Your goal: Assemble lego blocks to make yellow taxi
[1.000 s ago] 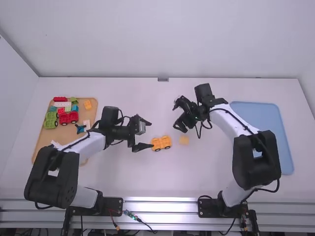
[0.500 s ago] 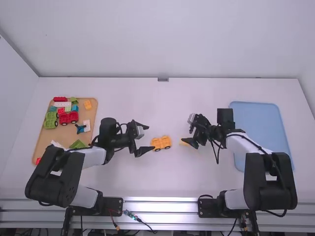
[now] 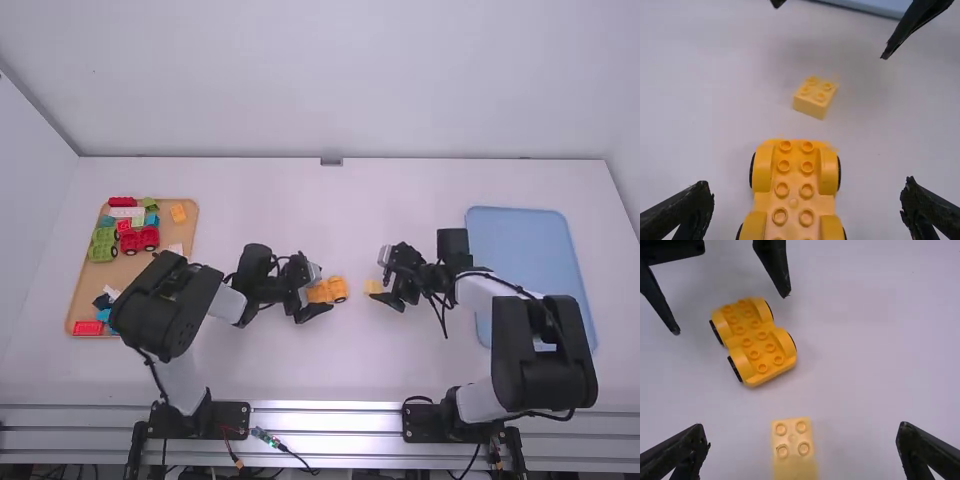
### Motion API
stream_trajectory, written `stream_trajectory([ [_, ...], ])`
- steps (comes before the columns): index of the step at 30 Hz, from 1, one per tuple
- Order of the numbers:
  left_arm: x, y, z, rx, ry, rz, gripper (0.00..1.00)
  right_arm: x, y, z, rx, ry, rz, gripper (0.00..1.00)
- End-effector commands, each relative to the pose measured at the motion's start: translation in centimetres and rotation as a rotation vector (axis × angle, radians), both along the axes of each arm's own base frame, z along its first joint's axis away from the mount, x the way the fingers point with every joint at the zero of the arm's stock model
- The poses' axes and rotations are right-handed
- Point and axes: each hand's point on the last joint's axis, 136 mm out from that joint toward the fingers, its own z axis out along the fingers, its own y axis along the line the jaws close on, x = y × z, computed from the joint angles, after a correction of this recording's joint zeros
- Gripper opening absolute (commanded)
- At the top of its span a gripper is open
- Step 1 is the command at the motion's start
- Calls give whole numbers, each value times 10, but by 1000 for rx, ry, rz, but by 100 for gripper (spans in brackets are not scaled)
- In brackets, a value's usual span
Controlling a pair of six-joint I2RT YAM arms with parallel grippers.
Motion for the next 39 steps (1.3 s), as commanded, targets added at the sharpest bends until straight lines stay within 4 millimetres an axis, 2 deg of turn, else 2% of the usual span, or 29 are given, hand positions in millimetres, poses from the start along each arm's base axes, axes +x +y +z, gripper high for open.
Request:
stream_trajectory([
  [1,7,0,-8,11,2,23,99,-2,1,-9,-27,15,-5,99],
  [6,13,-2,-26,18,24,29,99,0,9,-23,-9,47,1,99],
  [12,9,-10,-22,-20,35,-34,99,0,6,-36,-18,57,8,100],
  [15,10,-10,-22,-13,23,-35,99,-5,1,-40,-33,51,21,91],
  [17,6,-9,-25,6,1,-63,99,-8,-1,-43,-36,36,33,89],
  [22,1,-7,-33,29,29,-69,99,-11,2,-47,-10,-1,47,90],
  [25,0,-7,-32,25,27,-72,99,-6,5,-54,30,3,39,95],
  [30,-4,-6,-33,23,20,-71,97,-2,10,-59,67,22,65,95],
  [39,-5,-4,-33,24,-1,-63,99,-4,17,-65,111,72,140,80],
])
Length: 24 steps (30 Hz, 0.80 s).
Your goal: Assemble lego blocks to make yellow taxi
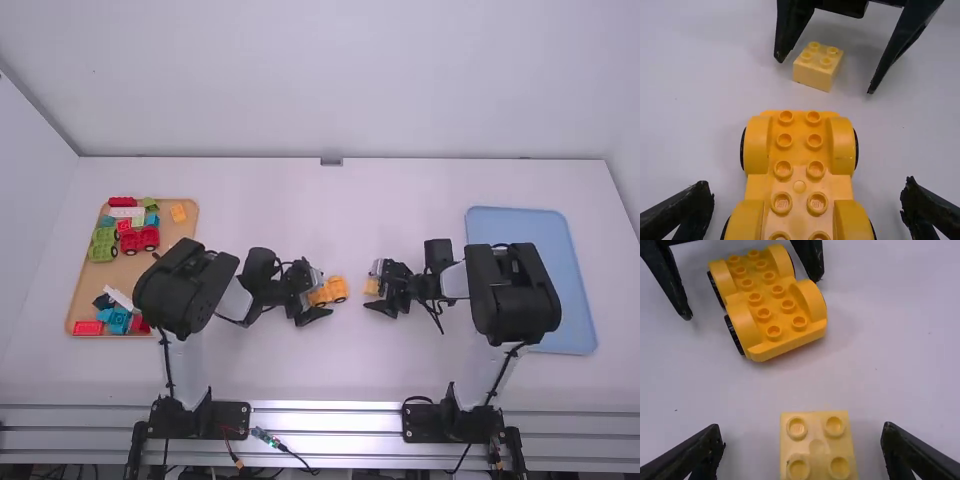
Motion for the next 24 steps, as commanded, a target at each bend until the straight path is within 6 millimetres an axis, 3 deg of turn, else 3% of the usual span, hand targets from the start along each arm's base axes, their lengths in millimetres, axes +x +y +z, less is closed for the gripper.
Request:
stream_trajectory([
  [1,-5,-2,-2,-3,10,-21,99,3,4,4,34,-20,40,77],
  [8,-2,-4,-2,0,25,-24,99,3,3,4,29,-19,46,51],
  [20,-2,-4,-2,3,34,-24,99,6,-14,7,56,10,-11,48],
  [24,-2,-4,-3,3,35,-24,99,7,-15,7,59,10,-15,42],
])
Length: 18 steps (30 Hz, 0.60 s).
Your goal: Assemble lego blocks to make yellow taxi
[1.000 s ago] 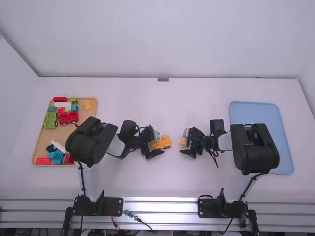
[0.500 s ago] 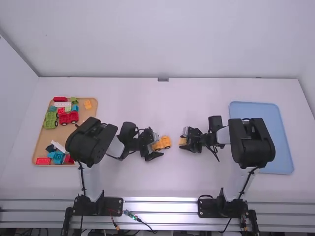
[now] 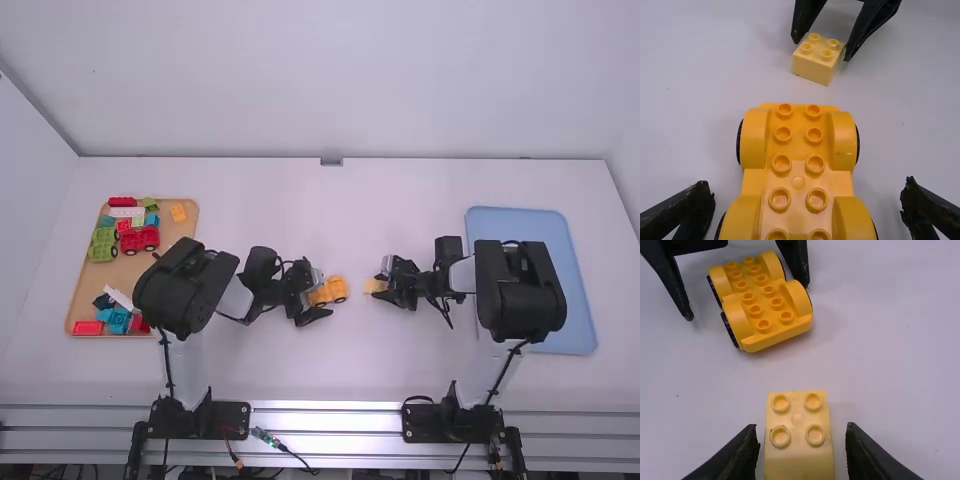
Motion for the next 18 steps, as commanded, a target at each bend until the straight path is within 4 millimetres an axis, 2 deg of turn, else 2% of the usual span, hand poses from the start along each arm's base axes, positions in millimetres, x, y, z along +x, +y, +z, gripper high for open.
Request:
stream_trajectory([
  [1,-2,-4,2,-10,-4,-24,99,-1,2,1,22,11,8,40],
  [5,-1,-2,2,-10,-4,-19,99,-2,2,0,19,15,9,34],
  [9,-3,-4,1,-7,-1,-25,99,-3,0,-3,-2,16,12,32],
  [12,-2,-5,1,-5,4,-25,99,-3,-1,-5,-11,27,2,36],
  [14,-1,-5,1,-4,9,-26,99,-2,-1,-5,-10,33,-5,48],
  [18,0,-4,0,-1,18,-20,99,-2,-1,-5,-9,31,-4,51],
])
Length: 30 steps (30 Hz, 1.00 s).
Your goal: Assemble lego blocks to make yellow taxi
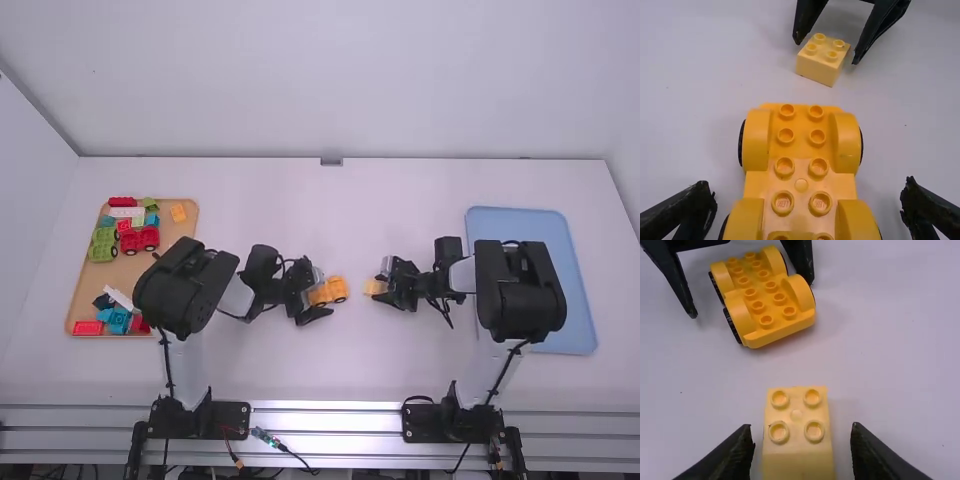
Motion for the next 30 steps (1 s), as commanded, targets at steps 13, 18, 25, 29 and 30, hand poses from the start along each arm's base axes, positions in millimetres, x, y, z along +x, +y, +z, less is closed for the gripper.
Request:
stream_trajectory([
  [13,-4,-2,0,-4,-9,-28,99,-4,10,-10,-51,14,34,34],
  [18,-4,-2,0,-4,-8,-28,99,-3,12,-7,-39,11,38,26],
  [25,-5,-2,-2,8,-28,-46,75,1,8,6,47,20,12,18],
  [29,-11,1,-8,41,-56,-85,77,1,10,16,102,14,17,19],
  [30,-10,0,-8,41,-54,-85,80,1,12,20,113,10,22,18],
])
